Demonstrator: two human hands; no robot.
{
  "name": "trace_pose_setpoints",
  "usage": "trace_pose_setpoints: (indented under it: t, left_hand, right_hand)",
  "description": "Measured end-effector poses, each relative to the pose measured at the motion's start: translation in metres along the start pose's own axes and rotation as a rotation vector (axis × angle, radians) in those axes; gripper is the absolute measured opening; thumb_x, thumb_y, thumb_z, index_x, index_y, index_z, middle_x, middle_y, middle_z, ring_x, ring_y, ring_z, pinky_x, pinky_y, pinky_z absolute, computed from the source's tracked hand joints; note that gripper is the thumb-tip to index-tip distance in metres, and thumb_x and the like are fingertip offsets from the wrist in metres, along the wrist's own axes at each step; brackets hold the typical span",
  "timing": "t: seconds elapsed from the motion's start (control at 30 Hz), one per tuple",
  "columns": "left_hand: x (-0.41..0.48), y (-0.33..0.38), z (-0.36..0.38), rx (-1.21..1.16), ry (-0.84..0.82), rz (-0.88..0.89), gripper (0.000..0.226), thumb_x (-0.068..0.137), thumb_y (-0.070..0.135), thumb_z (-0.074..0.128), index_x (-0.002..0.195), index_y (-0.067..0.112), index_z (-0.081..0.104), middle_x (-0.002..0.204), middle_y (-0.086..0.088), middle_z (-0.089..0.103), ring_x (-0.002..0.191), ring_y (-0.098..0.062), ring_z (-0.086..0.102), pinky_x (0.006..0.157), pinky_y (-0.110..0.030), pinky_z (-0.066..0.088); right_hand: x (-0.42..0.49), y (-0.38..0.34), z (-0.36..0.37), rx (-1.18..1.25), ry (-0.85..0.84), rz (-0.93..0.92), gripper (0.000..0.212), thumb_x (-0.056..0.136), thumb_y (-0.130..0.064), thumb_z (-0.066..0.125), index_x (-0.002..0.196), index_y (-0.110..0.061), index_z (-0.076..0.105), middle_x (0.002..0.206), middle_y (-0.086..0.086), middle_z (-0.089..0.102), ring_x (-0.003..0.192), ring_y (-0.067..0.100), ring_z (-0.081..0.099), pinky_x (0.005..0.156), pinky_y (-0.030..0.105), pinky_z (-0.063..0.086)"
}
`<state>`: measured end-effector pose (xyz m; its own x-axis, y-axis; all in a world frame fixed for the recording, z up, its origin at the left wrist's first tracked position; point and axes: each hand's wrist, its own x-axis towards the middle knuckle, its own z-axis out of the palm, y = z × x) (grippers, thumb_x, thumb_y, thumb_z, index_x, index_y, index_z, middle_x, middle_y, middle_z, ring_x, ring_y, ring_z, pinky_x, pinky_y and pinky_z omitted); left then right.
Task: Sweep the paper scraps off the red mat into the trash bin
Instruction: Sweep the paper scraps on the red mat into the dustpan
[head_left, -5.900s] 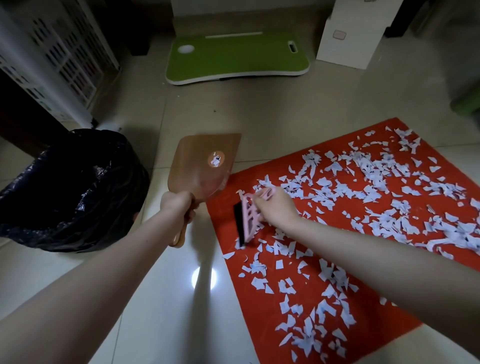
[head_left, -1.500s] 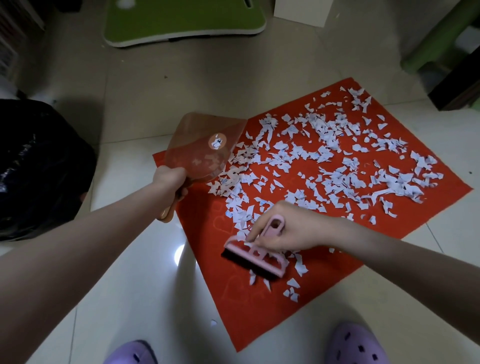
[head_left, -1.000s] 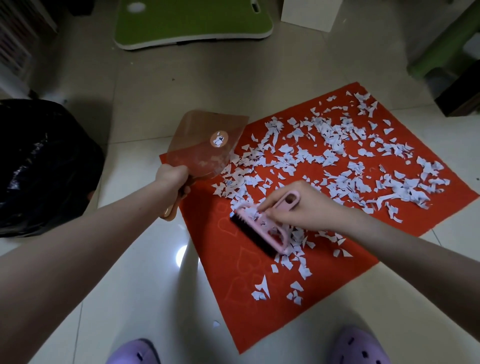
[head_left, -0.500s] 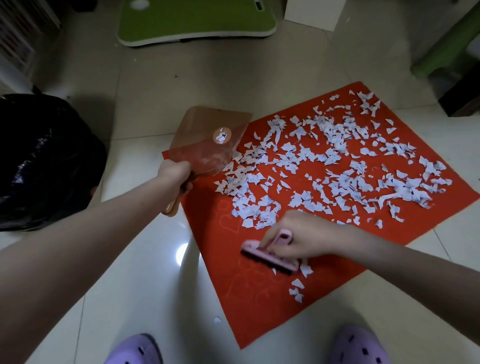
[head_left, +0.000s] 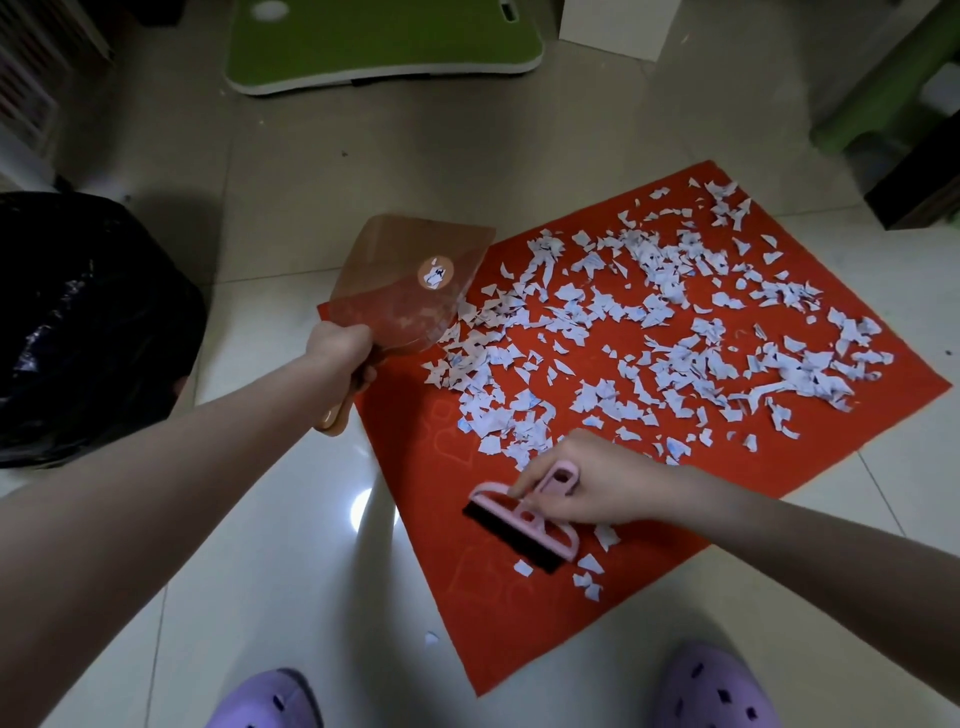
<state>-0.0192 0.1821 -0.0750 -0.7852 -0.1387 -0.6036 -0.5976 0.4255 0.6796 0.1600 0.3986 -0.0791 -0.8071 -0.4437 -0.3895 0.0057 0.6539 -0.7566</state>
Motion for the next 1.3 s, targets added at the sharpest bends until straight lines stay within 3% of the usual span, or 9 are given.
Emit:
trace_pose_setpoints:
  t: [0.2,0.33,0.43,0.57,0.7,0.8,0.93,1.17,1.3]
  left_hand:
    - [0.002,-0.003,-0.002,0.016,0.009,0.008,0.014,0.084,0.002,0.038,0.078,0.004,0.051,0.059,-0.010,0.055,0.023,-0.009,0.036,0.037,-0.016,0.033]
    - [0.002,-0.001,-0.002,0.002,0.003,0.007,0.015,0.085,0.001,0.038,0.077,0.004,0.051,0.060,-0.010,0.054,0.023,-0.009,0.036,0.038,-0.017,0.032]
    - [0.001,0.000,-0.002,0.003,0.007,0.015,0.015,0.084,0.002,0.038,0.077,0.005,0.050,0.059,-0.010,0.054,0.025,-0.010,0.035,0.038,-0.016,0.031]
    - [0.000,-0.001,-0.002,0.002,0.000,0.003,0.013,0.084,0.002,0.039,0.079,0.005,0.050,0.059,-0.009,0.054,0.026,-0.010,0.036,0.038,-0.017,0.032]
    - [0.000,-0.002,-0.001,-0.014,-0.014,0.001,0.014,0.086,0.002,0.038,0.080,0.005,0.050,0.060,-0.010,0.054,0.025,-0.009,0.035,0.035,-0.015,0.032]
    - [0.000,-0.003,-0.002,-0.003,-0.005,-0.006,0.014,0.086,0.002,0.038,0.078,0.006,0.049,0.060,-0.010,0.053,0.026,-0.010,0.036,0.036,-0.016,0.032]
    - [0.001,-0.001,-0.002,-0.002,0.000,0.005,0.014,0.085,0.002,0.037,0.078,0.005,0.050,0.059,-0.010,0.053,0.026,-0.010,0.036,0.036,-0.016,0.032]
    - [0.002,-0.003,0.001,0.010,-0.022,-0.011,0.013,0.087,0.001,0.040,0.080,0.005,0.050,0.061,-0.010,0.054,0.026,-0.010,0.036,0.035,-0.015,0.033]
    - [0.001,0.000,0.002,0.010,-0.022,0.006,0.014,0.087,0.002,0.039,0.080,0.006,0.050,0.062,-0.010,0.054,0.029,-0.011,0.036,0.035,-0.017,0.032]
  right_hand:
    - [-0.007,0.001,-0.033,-0.071,0.451,-0.074,0.023,0.085,-0.031,0.059,0.100,-0.024,0.075,0.076,-0.002,0.075,0.052,0.023,0.064,0.045,0.039,0.050]
    - [-0.004,-0.012,-0.025,0.132,0.256,-0.036,0.019,0.086,-0.010,0.064,0.097,-0.020,0.075,0.071,-0.007,0.072,0.047,0.014,0.059,0.039,0.016,0.038]
    - [-0.003,-0.016,-0.005,0.100,0.029,-0.074,0.019,0.088,-0.013,0.063,0.102,-0.016,0.074,0.072,0.001,0.072,0.044,0.010,0.050,0.041,0.013,0.032]
    - [-0.002,-0.013,0.003,-0.063,-0.055,-0.102,0.021,0.089,-0.017,0.060,0.106,-0.020,0.073,0.075,-0.020,0.068,0.053,-0.001,0.057,0.048,0.008,0.035]
    - [-0.002,-0.005,-0.022,-0.235,0.329,-0.175,0.028,0.088,-0.034,0.052,0.104,-0.025,0.073,0.084,-0.010,0.075,0.058,0.006,0.064,0.049,0.013,0.047]
    - [-0.001,-0.003,-0.031,-0.093,0.545,-0.209,0.028,0.086,-0.033,0.055,0.102,-0.020,0.075,0.083,-0.004,0.076,0.060,0.013,0.069,0.051,0.035,0.055]
    - [0.003,-0.003,-0.024,0.091,0.473,-0.035,0.017,0.087,-0.019,0.064,0.099,-0.023,0.075,0.084,-0.006,0.075,0.065,0.025,0.069,0.057,0.046,0.055]
    - [-0.004,-0.006,-0.028,0.156,0.258,0.006,0.021,0.088,-0.014,0.065,0.107,-0.019,0.071,0.085,-0.013,0.070,0.063,0.003,0.065,0.052,0.014,0.047]
    - [-0.002,-0.011,-0.006,0.186,0.055,-0.016,0.026,0.089,-0.012,0.064,0.115,-0.012,0.068,0.081,-0.013,0.069,0.055,-0.002,0.060,0.047,0.009,0.040]
